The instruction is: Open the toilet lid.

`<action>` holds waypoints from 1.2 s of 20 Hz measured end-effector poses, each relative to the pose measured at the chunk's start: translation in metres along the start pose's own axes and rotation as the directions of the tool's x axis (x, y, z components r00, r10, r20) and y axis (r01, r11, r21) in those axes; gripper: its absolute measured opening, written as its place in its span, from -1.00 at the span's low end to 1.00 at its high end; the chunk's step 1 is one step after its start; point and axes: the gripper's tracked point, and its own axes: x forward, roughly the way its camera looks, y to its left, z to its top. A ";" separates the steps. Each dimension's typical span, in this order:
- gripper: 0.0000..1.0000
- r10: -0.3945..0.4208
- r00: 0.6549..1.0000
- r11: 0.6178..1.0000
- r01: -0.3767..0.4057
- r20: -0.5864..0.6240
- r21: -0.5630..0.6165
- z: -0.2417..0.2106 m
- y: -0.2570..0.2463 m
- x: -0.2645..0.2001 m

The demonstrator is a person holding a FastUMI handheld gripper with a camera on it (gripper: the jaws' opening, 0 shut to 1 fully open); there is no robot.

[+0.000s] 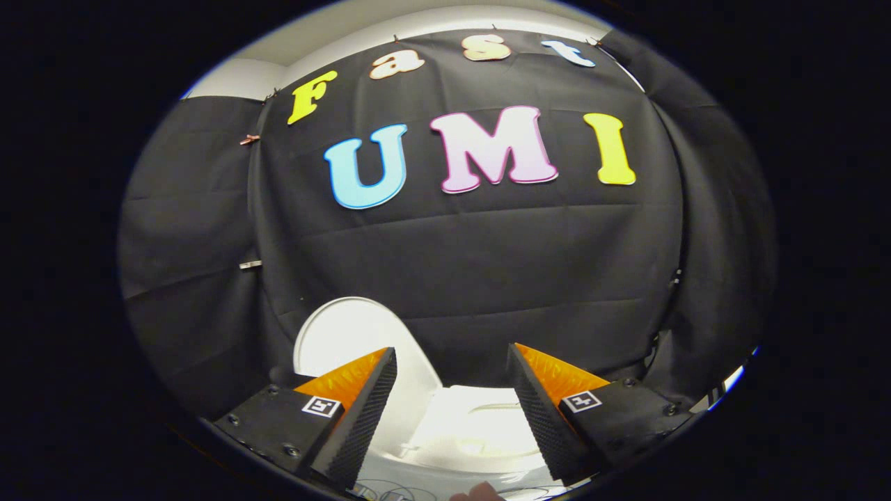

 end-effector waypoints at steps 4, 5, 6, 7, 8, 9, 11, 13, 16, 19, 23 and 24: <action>0.98 -0.070 0.998 0.997 0.070 -0.009 0.015 -0.022 -0.082 0.007; 0.99 -0.086 0.996 0.996 0.086 0.007 0.027 -0.023 -0.102 0.007; 0.99 -0.098 0.995 0.995 0.097 0.028 0.034 -0.027 -0.120 0.008; 0.98 -0.110 0.993 0.993 0.109 0.052 0.036 -0.033 -0.136 0.008; 0.99 -0.132 0.988 0.991 0.130 0.079 0.035 -0.039 -0.152 0.007; 0.98 -0.149 0.984 0.989 0.146 0.097 0.033 -0.049 -0.168 0.005; 0.98 -0.174 0.979 0.985 0.172 0.108 0.028 -0.071 -0.190 0.006; 0.98 -0.202 0.974 0.979 0.202 0.099 0.005 -0.094 -0.209 0.006; 0.98 -0.229 0.965 0.973 0.232 0.124 -0.009 -0.114 -0.228 0.003; 0.98 -0.234 0.962 0.971 0.239 0.142 -0.019 -0.129 -0.235 0.004; 0.98 -0.248 0.962 0.968 0.250 0.116 -0.011 -0.147 -0.239 0.004; 0.98 -0.241 0.964 0.970 0.243 0.108 -0.004 -0.151 -0.236 0.005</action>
